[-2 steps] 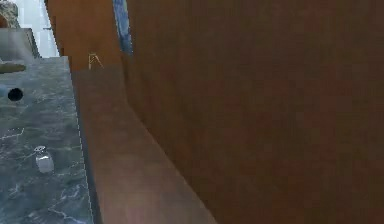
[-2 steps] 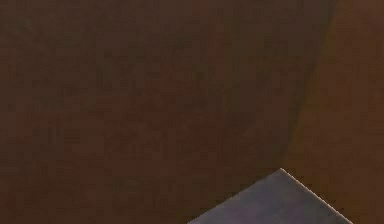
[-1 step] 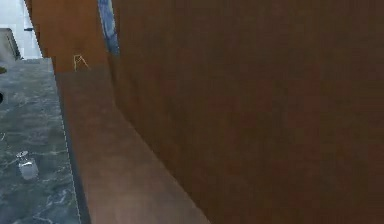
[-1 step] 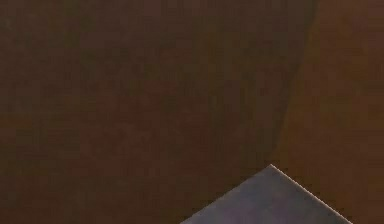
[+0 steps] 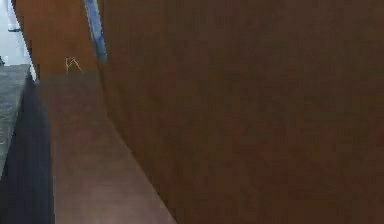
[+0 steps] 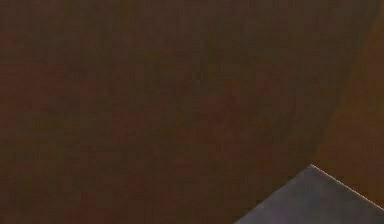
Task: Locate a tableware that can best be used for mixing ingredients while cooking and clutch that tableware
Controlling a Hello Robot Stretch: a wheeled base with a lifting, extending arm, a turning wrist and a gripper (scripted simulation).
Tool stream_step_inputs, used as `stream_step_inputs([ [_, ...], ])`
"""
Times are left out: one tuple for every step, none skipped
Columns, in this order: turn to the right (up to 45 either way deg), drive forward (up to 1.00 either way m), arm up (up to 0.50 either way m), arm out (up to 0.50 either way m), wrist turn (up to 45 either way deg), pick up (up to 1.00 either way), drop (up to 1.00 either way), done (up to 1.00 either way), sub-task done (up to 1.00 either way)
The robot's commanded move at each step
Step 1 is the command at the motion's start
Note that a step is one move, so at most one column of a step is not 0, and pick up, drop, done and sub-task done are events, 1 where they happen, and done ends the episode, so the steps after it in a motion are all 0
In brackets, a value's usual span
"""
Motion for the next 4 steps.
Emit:
stream_step_inputs([
  [-33.0,0.00,0.00,0.00,0.0,0.00,0.00,0.00,0.00],
  [0.0,1.00,0.00,0.00,0.0,0.00,0.00,0.00,0.00],
  [0.0,1.00,0.00,0.00,0.0,0.00,0.00,0.00,0.00],
  [0.0,1.00,0.00,0.00,0.0,0.00,0.00,0.00,0.00],
])
